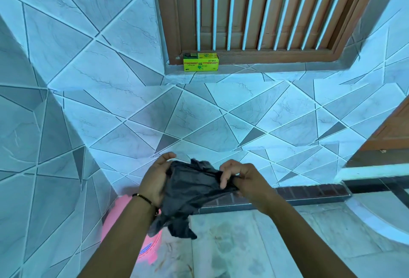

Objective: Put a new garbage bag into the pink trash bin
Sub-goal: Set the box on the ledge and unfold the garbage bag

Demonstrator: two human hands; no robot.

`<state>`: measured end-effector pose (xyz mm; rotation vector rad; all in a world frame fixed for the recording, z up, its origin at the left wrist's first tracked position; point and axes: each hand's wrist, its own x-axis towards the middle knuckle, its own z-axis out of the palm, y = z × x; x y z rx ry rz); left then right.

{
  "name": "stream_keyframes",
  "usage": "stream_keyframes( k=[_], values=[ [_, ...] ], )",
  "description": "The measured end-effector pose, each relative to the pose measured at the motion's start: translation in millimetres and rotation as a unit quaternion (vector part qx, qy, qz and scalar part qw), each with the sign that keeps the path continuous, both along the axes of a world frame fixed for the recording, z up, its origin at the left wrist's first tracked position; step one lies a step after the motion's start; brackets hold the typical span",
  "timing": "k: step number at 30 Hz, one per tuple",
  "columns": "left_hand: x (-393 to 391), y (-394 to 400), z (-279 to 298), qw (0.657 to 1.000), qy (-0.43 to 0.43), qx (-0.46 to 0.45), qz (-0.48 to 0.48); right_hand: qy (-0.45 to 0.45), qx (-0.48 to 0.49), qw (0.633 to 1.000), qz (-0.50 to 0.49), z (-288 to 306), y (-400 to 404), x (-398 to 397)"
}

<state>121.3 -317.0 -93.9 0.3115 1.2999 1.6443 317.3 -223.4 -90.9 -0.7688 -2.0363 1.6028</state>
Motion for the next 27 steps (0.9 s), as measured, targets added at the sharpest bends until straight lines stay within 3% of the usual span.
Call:
stream_keyframes(
  k=[3,5,8,10,12,14,16,18,19,22,27],
  values=[
    [1.8,-0.1,7.6,0.999,0.026,0.029,-0.022,-0.196,0.190,0.962,0.026,-8.5,11.5,0.1],
    [4.3,0.5,7.2,0.989,0.136,0.025,-0.043,-0.255,0.227,0.940,-0.013,-11.8,19.7,-0.1],
    [6.6,-0.8,2.2,0.918,0.388,0.022,-0.082,-0.292,0.277,0.910,-0.100,-9.2,28.5,0.9],
    [7.5,-2.2,1.3,0.869,0.481,0.032,-0.110,-0.293,0.289,0.899,-0.151,-5.6,30.0,1.8],
    [7.3,-3.6,0.4,0.828,0.541,0.052,-0.137,-0.259,0.264,0.908,-0.198,-1.7,28.4,1.4],
    [6.6,-5.2,-2.5,0.800,0.570,0.080,-0.169,-0.176,0.170,0.935,-0.258,0.6,26.6,0.0],
    [6.8,-6.3,-4.6,0.783,0.583,0.098,-0.193,-0.051,-0.060,0.948,-0.309,1.5,27.1,-4.3],
    [7.9,-6.1,-5.4,0.771,0.593,0.109,-0.205,0.057,-0.271,0.909,-0.310,2.6,22.8,-9.3],
    [7.9,-5.7,-7.0,0.762,0.602,0.117,-0.206,0.094,-0.327,0.889,-0.308,2.5,19.9,-12.4],
    [6.9,-7.6,-7.5,0.743,0.631,0.106,-0.198,0.128,-0.340,0.878,-0.311,1.7,10.5,-16.9],
    [-3.8,-7.8,-8.3,0.717,0.677,0.021,-0.164,0.053,-0.130,0.960,-0.241,-1.0,0.4,-12.9]
  ],
)
